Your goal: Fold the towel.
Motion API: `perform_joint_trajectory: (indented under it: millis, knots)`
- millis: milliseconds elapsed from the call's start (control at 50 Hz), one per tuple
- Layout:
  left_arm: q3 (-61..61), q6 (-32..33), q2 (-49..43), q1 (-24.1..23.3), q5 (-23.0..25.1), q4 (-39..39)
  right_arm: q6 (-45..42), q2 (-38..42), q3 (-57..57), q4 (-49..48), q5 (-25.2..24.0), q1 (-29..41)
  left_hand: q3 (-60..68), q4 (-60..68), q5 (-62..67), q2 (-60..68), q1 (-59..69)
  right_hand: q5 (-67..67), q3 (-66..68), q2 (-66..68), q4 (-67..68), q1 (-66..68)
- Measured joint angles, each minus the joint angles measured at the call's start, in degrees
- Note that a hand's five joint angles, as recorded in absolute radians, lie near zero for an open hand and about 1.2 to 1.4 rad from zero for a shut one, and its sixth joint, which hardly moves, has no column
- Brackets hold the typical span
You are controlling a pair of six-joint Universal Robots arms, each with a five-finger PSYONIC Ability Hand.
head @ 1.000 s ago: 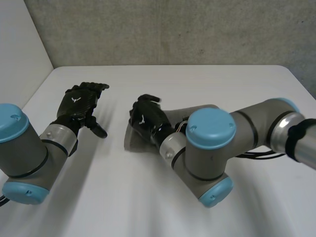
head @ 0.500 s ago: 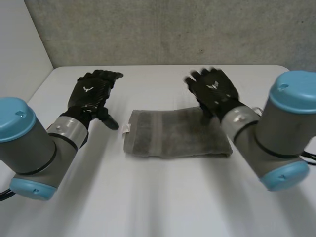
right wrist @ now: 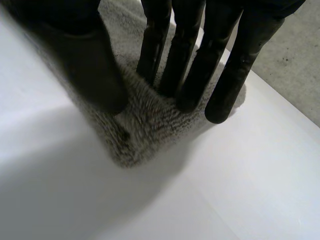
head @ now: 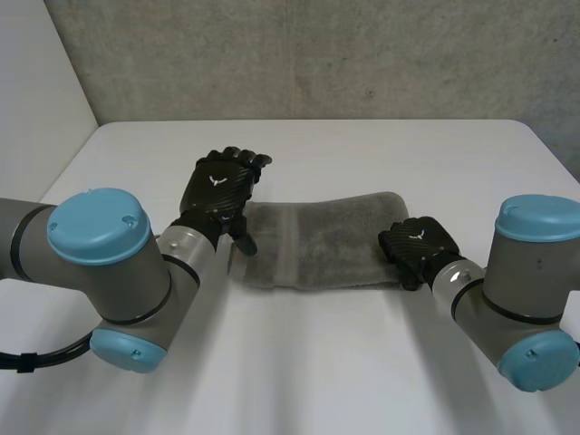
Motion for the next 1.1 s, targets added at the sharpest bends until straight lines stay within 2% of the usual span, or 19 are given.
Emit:
perform_joint_trajectory:
  millis: [40, 80, 220, 240, 300, 420, 540, 620, 700, 760, 800, 880, 900, 960, 1100]
  knots:
    - [-0.29, -0.02, 0.06, -0.04, -0.21, 0.00, -1.24, 0.99, -0.43, -0.75, 0.67, -0.14, 0.00, 0.00, 0.00, 0.00, 0.00, 14.94, 14.21, 14.06, 13.87, 13.69]
    - [-0.52, -0.09, 0.17, 0.01, -0.26, 0.03, -2.79, 1.55, -0.78, -1.34, 2.11, -0.29, 0.00, 0.00, 0.00, 0.00, 0.00, 17.42, 17.16, 15.28, 17.16, 15.42]
    - [-1.14, -0.36, 0.76, 0.46, -0.19, 0.07, -11.64, 0.63, -0.95, -3.81, 9.32, -0.24, 0.00, 0.00, 0.00, 0.00, 0.00, 17.42, 17.43, 15.28, 17.36, 15.46]
    - [-1.15, -0.42, 1.14, 0.59, -0.16, 0.07, -16.27, -0.46, -0.58, -4.96, 11.13, 0.42, 0.00, 0.00, 0.01, 0.00, 0.00, 17.42, 17.44, 15.28, 17.36, 15.68]
    - [-1.11, -0.47, 1.79, 0.74, -0.14, 0.07, -21.36, -1.57, -0.21, -6.20, 12.46, 1.70, 0.00, 0.00, 0.01, 0.00, 0.00, 17.40, 17.44, 15.28, 17.36, 15.75]
    - [-1.04, -1.20, 5.08, 2.21, -0.18, 0.08, -32.83, -2.37, -2.15, -10.69, 13.19, 10.62, 0.00, 0.00, 0.00, 0.00, 0.00, 17.42, 17.56, 15.28, 17.36, 15.89]
    - [-1.19, -3.59, 8.01, 4.07, -0.26, 0.07, -40.33, -0.22, -5.37, -16.58, 10.22, 19.25, 0.00, 0.00, 0.00, 0.00, -0.02, 17.43, 17.58, 15.28, 17.36, 15.90]
    - [-1.41, -5.63, 9.47, 5.57, -0.29, 0.07, -43.92, 1.37, -6.11, -19.54, 4.75, 23.59, 0.00, 0.00, 0.00, 0.00, 0.00, 17.43, 17.60, 15.29, 17.36, 15.90]
    - [-2.22, -7.94, 10.72, 7.60, -0.22, 0.07, -46.32, 3.39, -6.73, -20.66, -2.79, 28.10, 0.00, 0.00, 0.00, 0.00, 0.00, 17.43, 17.62, 15.29, 17.36, 15.94]
    - [-2.72, -8.62, 11.01, 8.39, -0.13, 0.07, -46.41, 4.47, -7.62, -20.02, -3.28, 29.30, 0.00, 0.00, -0.01, 0.00, 0.00, 15.93, 15.92, 14.08, 15.71, 14.60]
    - [-3.06, -8.83, 11.03, 8.72, -0.05, 0.07, -45.88, 5.15, -8.35, -19.21, -2.09, 29.70, 0.00, 0.00, 0.00, 0.00, 0.00, 7.58, 7.34, 5.58, 7.31, 5.89]
    - [-3.59, -8.98, 10.89, 9.02, 0.12, 0.08, -42.43, 5.66, -9.21, -17.87, 1.47, 29.29, -0.01, 0.00, 0.00, 0.00, 0.00, -32.27, -30.65, -31.98, -30.69, -31.58]
    - [-3.64, -8.99, 10.82, 9.04, 0.15, 0.08, -40.66, 5.47, -9.23, -17.67, 2.26, 28.72, -0.01, 0.00, 0.00, 0.00, 0.00, -38.40, -37.35, -38.43, -36.86, -37.99]
    - [-3.56, -8.99, 10.63, 9.03, 0.22, 0.12, -35.29, 4.36, -8.93, -17.32, 3.64, 26.98, -0.01, 0.00, 0.00, 0.00, -0.02, -45.24, -44.29, -44.56, -44.25, -44.55]
    - [-2.97, -8.92, 10.26, 8.56, 0.28, 0.19, -15.58, -1.53, -7.25, -16.14, 4.60, 21.44, -0.01, 0.00, 0.00, 0.00, 0.00, -45.25, -45.48, -45.17, -44.85, -46.50]
